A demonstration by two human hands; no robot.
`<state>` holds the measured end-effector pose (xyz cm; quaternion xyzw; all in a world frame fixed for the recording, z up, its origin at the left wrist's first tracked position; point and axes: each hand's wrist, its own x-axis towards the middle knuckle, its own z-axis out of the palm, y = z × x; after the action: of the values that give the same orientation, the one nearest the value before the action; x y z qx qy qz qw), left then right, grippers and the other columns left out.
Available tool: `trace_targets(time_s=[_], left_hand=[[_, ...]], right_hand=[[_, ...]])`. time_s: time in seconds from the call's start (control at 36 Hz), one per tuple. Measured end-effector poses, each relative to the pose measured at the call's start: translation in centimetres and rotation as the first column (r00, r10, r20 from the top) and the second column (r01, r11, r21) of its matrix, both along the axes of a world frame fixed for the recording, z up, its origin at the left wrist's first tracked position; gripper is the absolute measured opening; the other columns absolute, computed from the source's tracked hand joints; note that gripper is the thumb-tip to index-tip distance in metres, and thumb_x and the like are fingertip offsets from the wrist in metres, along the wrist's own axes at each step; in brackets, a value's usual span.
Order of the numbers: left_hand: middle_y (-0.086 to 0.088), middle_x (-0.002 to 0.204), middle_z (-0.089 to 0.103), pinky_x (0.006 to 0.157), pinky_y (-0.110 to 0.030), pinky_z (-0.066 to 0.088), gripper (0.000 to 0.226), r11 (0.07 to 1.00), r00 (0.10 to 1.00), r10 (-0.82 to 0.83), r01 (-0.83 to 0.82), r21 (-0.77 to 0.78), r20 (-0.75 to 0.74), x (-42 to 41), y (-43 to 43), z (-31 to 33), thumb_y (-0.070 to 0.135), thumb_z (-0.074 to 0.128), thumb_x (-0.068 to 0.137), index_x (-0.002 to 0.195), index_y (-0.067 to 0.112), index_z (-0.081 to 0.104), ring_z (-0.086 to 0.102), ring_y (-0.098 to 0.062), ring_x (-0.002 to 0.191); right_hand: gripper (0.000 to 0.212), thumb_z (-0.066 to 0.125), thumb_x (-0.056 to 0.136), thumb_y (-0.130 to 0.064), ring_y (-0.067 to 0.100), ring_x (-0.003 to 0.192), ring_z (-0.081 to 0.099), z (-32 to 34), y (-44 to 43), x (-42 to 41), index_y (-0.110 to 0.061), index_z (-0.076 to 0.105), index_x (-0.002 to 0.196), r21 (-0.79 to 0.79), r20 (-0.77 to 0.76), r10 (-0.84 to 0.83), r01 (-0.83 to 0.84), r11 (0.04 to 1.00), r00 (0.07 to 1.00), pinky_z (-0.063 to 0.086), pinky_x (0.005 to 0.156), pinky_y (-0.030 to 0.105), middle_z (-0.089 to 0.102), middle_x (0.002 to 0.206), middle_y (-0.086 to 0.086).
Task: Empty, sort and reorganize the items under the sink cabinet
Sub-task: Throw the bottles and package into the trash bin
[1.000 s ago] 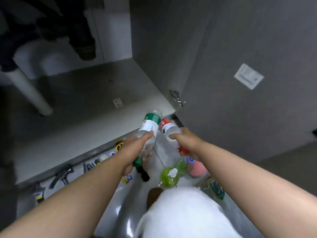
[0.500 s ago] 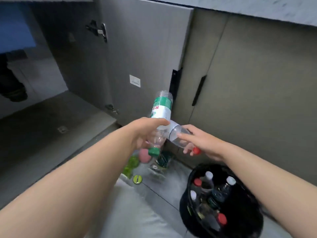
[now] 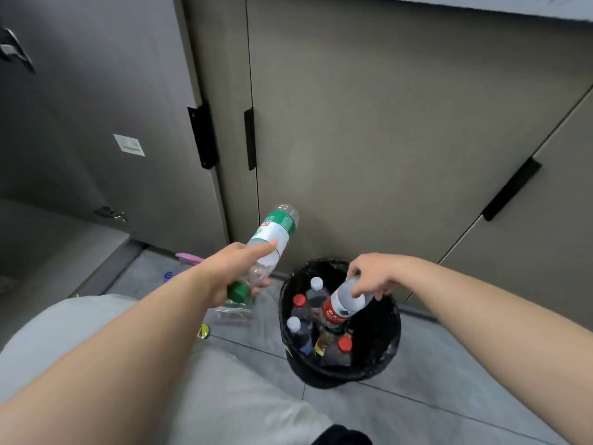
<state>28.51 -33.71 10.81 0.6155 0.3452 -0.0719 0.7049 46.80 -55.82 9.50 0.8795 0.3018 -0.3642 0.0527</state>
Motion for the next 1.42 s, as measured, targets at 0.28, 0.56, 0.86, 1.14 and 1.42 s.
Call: trace_targets(time_s=[0.28,0.56,0.86,1.14,1.42], left_hand=[[-0.021,0.119,0.065,0.054,-0.030,0.052,0.041,0.999,0.999,0.035,-0.035,-0.006,0.016,-0.1,0.4,-0.4,0.018,0.072,0.088,0.124,0.007,0.056,0.074,-0.026,0.085],[-0.020,0.121,0.068,0.061,-0.031,0.056,0.046,1.000,1.000,-0.011,0.011,0.003,0.002,0.1,0.5,-0.5,0.037,0.077,0.087,0.123,0.014,0.061,0.075,-0.027,0.080],[0.005,0.081,0.074,0.054,-0.018,0.049,0.034,0.975,0.979,-0.189,0.177,0.136,0.080,1.3,-1.2,0.5,0.033,0.085,0.081,0.108,0.016,0.075,0.068,-0.007,0.064],[-0.003,0.110,0.076,0.085,-0.036,0.060,0.039,0.990,0.974,-0.071,0.044,0.132,0.213,1.7,-0.9,0.2,0.043,0.075,0.088,0.119,0.022,0.064,0.074,-0.014,0.099],[0.000,0.108,0.075,0.082,-0.035,0.058,0.028,0.974,0.987,-0.066,0.032,0.225,0.146,1.4,0.2,-1.1,0.046,0.070,0.089,0.106,0.024,0.071,0.072,-0.014,0.102]], right_hand=[[0.037,0.061,0.086,-0.020,0.033,0.106,0.063,-10.3,2.1,-4.6,-0.015,0.056,0.123,-0.042,0.105,0.130,-0.126,0.991,0.986,0.055,0.087,0.038,0.061,0.122,0.012],[0.051,0.068,0.077,-0.042,0.032,0.115,0.053,-8.7,2.6,-2.6,-0.020,0.046,0.117,0.321,0.231,-0.111,0.032,0.947,0.967,0.049,0.086,0.039,0.049,0.119,0.007],[0.086,0.067,0.063,-0.067,0.012,0.114,0.044,-0.5,4.5,-5.0,-0.040,0.038,0.139,0.507,0.622,0.237,-0.614,0.605,0.747,0.034,0.100,0.035,0.042,0.120,-0.013],[0.044,0.081,0.075,-0.033,0.014,0.101,0.057,-0.3,2.3,-2.2,-0.025,0.057,0.111,0.858,0.070,-0.239,0.064,0.509,0.968,0.046,0.090,0.030,0.055,0.110,-0.002],[0.045,0.075,0.079,-0.024,0.024,0.099,0.060,-6.9,-3.4,-0.9,-0.020,0.047,0.113,0.597,0.035,-0.333,0.248,0.763,0.942,0.044,0.077,0.031,0.063,0.108,0.004]])
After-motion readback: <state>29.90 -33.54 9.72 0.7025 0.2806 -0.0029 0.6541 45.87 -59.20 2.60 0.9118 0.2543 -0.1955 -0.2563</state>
